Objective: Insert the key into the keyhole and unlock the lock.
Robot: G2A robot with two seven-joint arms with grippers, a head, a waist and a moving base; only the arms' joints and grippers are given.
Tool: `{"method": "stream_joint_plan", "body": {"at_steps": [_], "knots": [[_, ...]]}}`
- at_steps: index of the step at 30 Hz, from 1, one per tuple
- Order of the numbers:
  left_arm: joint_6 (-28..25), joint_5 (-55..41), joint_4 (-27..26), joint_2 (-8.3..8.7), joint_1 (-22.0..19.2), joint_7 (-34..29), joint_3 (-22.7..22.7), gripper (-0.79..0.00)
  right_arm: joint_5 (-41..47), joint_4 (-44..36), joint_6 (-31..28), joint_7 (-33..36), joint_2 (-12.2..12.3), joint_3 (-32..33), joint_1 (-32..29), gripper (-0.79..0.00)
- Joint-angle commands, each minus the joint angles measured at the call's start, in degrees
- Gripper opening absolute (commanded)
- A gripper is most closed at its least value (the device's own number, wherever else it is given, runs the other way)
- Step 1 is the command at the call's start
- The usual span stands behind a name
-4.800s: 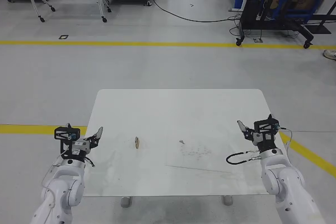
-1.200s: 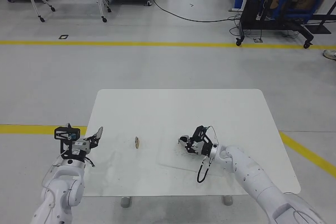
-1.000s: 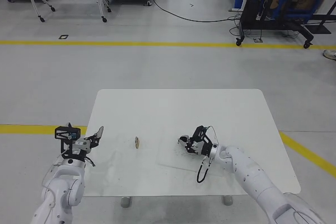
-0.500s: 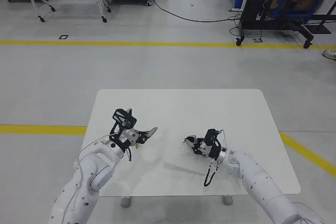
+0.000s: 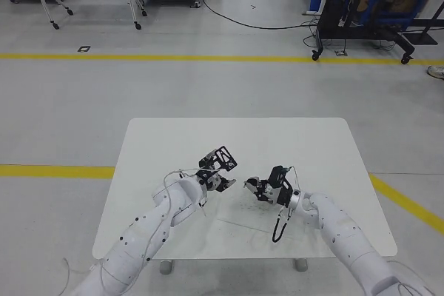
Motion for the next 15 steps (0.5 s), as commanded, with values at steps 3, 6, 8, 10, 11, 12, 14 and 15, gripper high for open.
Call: {"method": "stream_joint_plan", "body": {"at_steps": [3, 6, 8, 10, 11, 12, 14, 15], "knots": [[0.8, 3.9, 3.0, -0.52, -0.9, 1.5, 2.1, 0.0, 0.0, 0.1, 0.1, -0.6, 0.0, 0.1, 0.1, -0.785], [3.0, 4.9, 3.5, -0.8, -1.3, 3.0, 1.9, 0.0, 1.1, 0.3, 0.3, -1.9, 0.1, 0.6, -0.3, -0.785], [4.8, 2.6, 3.1, -0.78, -0.9, 5.1, 0.0, 0.0, 2.2, 0.2, -0.4, -2.9, 0.2, 1.1, -0.7, -0.785], [4.9, -1.7, 2.1, -0.49, 0.3, 7.4, -2.9, 0.0, 4.1, -0.1, -2.4, -4.5, 0.4, 2.0, -1.5, -0.785], [4.3, -4.3, 1.7, -0.23, 1.2, 8.4, -4.7, 0.0, 5.6, -0.3, -3.8, -5.5, 0.5, 2.7, -1.9, -0.785], [3.3, -6.3, 1.0, 0.1, 2.0, 9.3, -6.5, 0.0, 7.0, -0.5, -5.5, -6.1, 0.7, 3.2, -2.4, -0.785], [1.2, -12.1, -0.9, 0.81, 4.7, 11.7, -10.9, 0.0, 8.4, -0.7, -7.6, -6.4, 0.9, 3.8, -2.8, -0.785], [1.2, -12.1, -0.9, 0.81, 4.7, 11.7, -10.9, 0.0, 8.4, -0.7, -7.6, -6.4, 0.9, 3.8, -2.8, -0.785]]}}
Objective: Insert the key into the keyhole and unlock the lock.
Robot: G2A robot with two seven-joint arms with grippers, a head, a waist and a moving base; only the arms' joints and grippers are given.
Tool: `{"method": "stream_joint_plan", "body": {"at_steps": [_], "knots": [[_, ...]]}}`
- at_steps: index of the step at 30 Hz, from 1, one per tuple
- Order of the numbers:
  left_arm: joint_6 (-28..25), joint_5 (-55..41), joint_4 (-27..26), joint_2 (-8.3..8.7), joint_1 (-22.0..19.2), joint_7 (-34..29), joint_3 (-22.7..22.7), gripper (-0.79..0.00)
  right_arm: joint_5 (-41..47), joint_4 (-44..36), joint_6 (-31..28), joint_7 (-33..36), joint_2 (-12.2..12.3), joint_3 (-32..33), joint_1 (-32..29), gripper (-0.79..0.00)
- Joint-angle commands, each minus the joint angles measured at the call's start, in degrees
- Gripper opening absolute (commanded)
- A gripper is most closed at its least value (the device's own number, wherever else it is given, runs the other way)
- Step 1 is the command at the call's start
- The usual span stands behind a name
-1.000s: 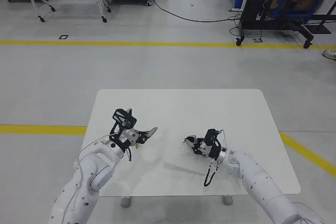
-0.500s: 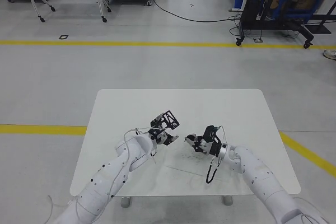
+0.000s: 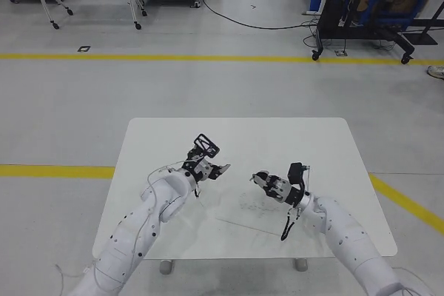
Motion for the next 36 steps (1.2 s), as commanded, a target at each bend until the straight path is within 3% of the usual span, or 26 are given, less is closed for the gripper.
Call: {"method": "stream_joint_plan", "body": {"at_steps": [1, 8, 12, 15, 18, 21, 29, 31, 36], "knots": [[-0.3, -0.7, -0.2, 0.08, 0.3, 0.2, -0.5, 0.0, -0.2, 0.0, 0.0, 0.1, 0.0, 0.0, 0.0, -0.785], [-0.3, -0.7, -0.2, 0.08, 0.3, 0.2, -0.5, 0.0, -0.2, 0.0, 0.0, 0.1, 0.0, 0.0, 0.0, -0.785], [-1.5, -8.2, 1.1, 0.14, 2.6, 7.6, -3.4, 0.0, 5.4, -1.1, 0.0, 1.3, -0.6, -1.0, -1.2, -0.785], [-8.3, -19.5, 4.2, 0.18, 3.0, 11.8, -6.3, 0.0, 15.6, -2.7, 0.0, 4.0, -1.6, -3.8, -1.6, -0.785], [-21.0, -38.8, 9.5, -0.13, 2.1, 12.9, -8.0, 0.0, 27.7, -4.3, 0.0, 8.5, -2.2, -7.2, -1.7, -0.785], [-31.2, -59.3, 17.1, -0.36, -0.9, 4.3, -7.3, 0.0, 38.8, -5.8, 0.0, 13.1, -2.3, -9.2, -1.8, -0.785], [-31.2, -59.3, 17.1, -0.36, -0.9, 4.3, -7.3, 0.0, 39.6, -5.9, 0.0, 13.8, -2.2, -9.3, -1.7, -0.785], [-30.1, -65.2, 16.0, -0.74, 0.0, 5.4, -6.8, 0.0, 39.6, -5.9, 0.0, 13.8, -2.2, -9.3, -1.7, -0.785], [-32.2, -72.1, 16.4, -0.96, -0.1, -1.5, -4.4, 0.0, 47.6, -9.5, 0.0, 15.9, -2.8, -9.8, -3.1, -0.785]]}}
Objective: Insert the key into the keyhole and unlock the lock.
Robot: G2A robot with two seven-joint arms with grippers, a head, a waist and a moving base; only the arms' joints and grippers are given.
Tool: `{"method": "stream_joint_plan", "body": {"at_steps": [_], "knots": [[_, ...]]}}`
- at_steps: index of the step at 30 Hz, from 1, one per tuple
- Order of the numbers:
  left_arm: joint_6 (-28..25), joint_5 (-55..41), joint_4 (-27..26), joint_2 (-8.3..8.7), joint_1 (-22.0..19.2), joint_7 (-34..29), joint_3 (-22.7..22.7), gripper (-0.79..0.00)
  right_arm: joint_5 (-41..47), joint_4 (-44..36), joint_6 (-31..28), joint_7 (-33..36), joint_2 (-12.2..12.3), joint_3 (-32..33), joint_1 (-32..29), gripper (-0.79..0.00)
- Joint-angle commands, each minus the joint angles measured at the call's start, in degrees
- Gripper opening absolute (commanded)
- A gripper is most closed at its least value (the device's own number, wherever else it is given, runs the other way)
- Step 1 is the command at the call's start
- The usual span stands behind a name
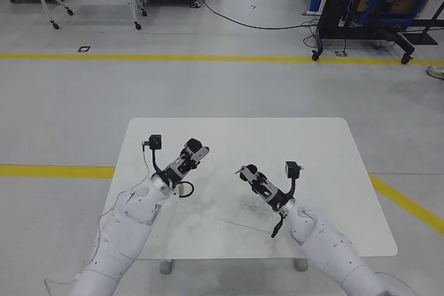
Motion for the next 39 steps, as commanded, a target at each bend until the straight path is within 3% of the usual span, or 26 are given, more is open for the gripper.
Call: {"method": "stream_joint_plan", "body": {"at_steps": [1, 4, 6, 13, 18, 22, 32, 35, 37, 39], "knots": [[-2.1, -5.3, 0.9, -0.06, -0.4, -4.7, 1.4, 0.0, 4.0, -0.8, -0.4, 1.9, -0.2, -0.3, 0.1, -0.785], [-3.9, -11.6, 3.4, -0.14, -1.6, -10.5, 3.0, -0.018, 9.6, -2.2, -0.4, 5.3, -0.5, -1.1, 0.4, -0.785], [-4.0, -14.2, 5.1, -0.22, -2.5, -13.1, 3.7, -0.148, 13.2, -3.1, -0.4, 7.6, -0.6, -1.5, 0.5, -0.785], [-4.9, -15.9, 8.5, -0.66, -5.1, -18.9, 6.5, -0.163, 17.7, -1.6, -0.4, 12.3, -1.0, -1.6, 1.5, -0.785], [-5.2, -16.1, 9.9, -1.02, -6.2, -20.0, 7.8, -0.259, 17.5, 0.7, -0.4, 12.7, -1.8, -1.8, 2.6, -0.785], [-5.5, -16.0, 10.6, -1.23, -6.7, -20.1, 8.4, -0.397, 16.8, 1.7, -0.4, 12.4, -2.3, -1.7, 3.1, -0.785], [-5.2, -14.8, 11.4, -1.46, -7.4, -20.4, 9.4, -0.483, 15.0, 2.1, -0.4, 12.1, -3.1, -0.6, 3.0, -0.785], [-5.2, -14.6, 11.5, -1.48, -7.5, -20.3, 9.5, -0.585, 14.0, 2.2, -0.4, 11.9, -3.2, -0.1, 2.8, -0.785], [-5.2, -14.5, 11.5, -1.48, -7.6, -20.2, 9.5, -0.754, 13.1, 2.3, -0.4, 11.6, -3.3, 0.1, 2.7, -0.785], [-4.6, -14.1, 11.6, -1.48, -7.7, -20.4, 9.6, -0.785, 12.9, 2.1, -0.4, 11.6, -3.5, 0.2, 2.6, -0.785]]}}
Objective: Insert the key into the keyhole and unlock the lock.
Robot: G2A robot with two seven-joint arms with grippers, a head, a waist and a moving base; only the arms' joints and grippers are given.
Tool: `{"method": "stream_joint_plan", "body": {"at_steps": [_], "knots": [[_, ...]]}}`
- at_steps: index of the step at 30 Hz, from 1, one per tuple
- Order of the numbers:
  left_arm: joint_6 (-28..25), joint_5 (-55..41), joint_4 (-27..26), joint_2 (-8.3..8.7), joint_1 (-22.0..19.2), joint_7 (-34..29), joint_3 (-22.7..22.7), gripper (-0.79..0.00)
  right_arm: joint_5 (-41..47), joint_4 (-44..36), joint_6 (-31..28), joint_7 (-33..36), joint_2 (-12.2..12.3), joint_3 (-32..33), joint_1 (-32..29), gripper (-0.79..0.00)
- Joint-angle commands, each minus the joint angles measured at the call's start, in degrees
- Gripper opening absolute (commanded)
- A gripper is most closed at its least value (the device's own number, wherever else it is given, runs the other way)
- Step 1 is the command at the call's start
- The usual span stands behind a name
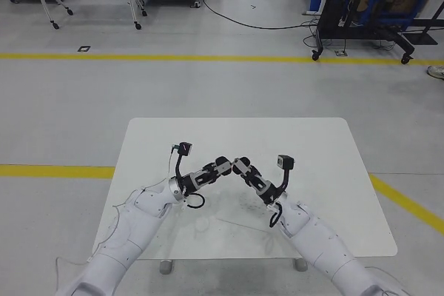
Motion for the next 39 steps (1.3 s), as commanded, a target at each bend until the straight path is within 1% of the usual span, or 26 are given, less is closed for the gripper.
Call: {"method": "stream_joint_plan", "body": {"at_steps": [1, 8, 9, 11, 15, 24, 27, 29, 31, 32, 34, 38, 39], "knots": [[0.6, 0.3, 0.0, -0.01, -0.1, -0.1, 0.1, -0.785, -0.1, 0.0, 0.0, 0.1, -0.1, 0.1, -0.1, -0.785], [1.7, 1.4, 0.2, 0.02, -0.3, 1.1, -0.2, -0.785, 0.4, 0.0, 0.0, 1.3, -0.4, 0.4, -0.3, -0.779], [1.6, 1.6, 0.1, 0.03, -0.3, 1.6, -0.3, -0.785, 0.7, 0.2, 0.0, 1.8, -0.5, 0.4, -0.4, 0.0], [1.5, 2.1, 0.0, 0.1, -0.2, 2.6, -0.8, -0.785, 2.0, 0.8, 0.1, 3.4, -0.5, 0.2, -0.3, 0.0], [1.8, 2.5, -0.9, 0.3, 0.5, 6.4, -2.5, -0.785, 2.2, 0.9, 0.2, 3.5, -0.5, 0.3, -0.2, 0.0], [1.8, 2.5, -0.9, 0.3, 0.5, 6.4, -2.5, -0.785, 2.2, 0.9, 0.2, 3.5, -0.5, 0.3, -0.2, 0.0], [4.9, 6.7, -3.3, 0.56, 1.0, 5.9, -2.4, -0.785, 1.4, 0.7, 0.8, 4.1, -0.4, 0.4, -0.2, 0.0], [6.2, 7.6, -5.4, 0.77, 1.9, 5.5, -2.5, -0.785, -2.2, 0.4, 2.5, 8.1, 0.5, 2.0, 0.3, 0.0], [7.5, 8.0, -6.9, 1.15, 2.5, 3.6, -3.0, -0.785, -5.0, 0.1, 2.8, 15.6, 2.0, 3.6, 0.5, 0.0], [8.2, 8.0, -7.7, 1.35, 2.7, 2.1, -3.1, -0.785, -4.5, -0.5, 2.8, 18.3, 2.7, 4.9, 0.2, 0.0], [9.0, 7.3, -9.0, 1.77, 3.3, -1.1, -3.4, -0.785, -0.4, -2.5, 1.9, 23.8, 4.1, 7.2, -1.1, 0.0], [10.6, 6.0, -10.3, 2.48, 3.9, -6.4, -4.0, -0.785, 6.3, -7.4, 3.1, 34.8, 6.7, 11.5, -3.6, 0.0], [11.1, 6.1, -10.4, 2.59, 3.9, -7.4, -3.9, -0.785, 7.8, -8.7, 3.6, 37.0, 7.2, 12.2, -4.2, -0.055]]}}
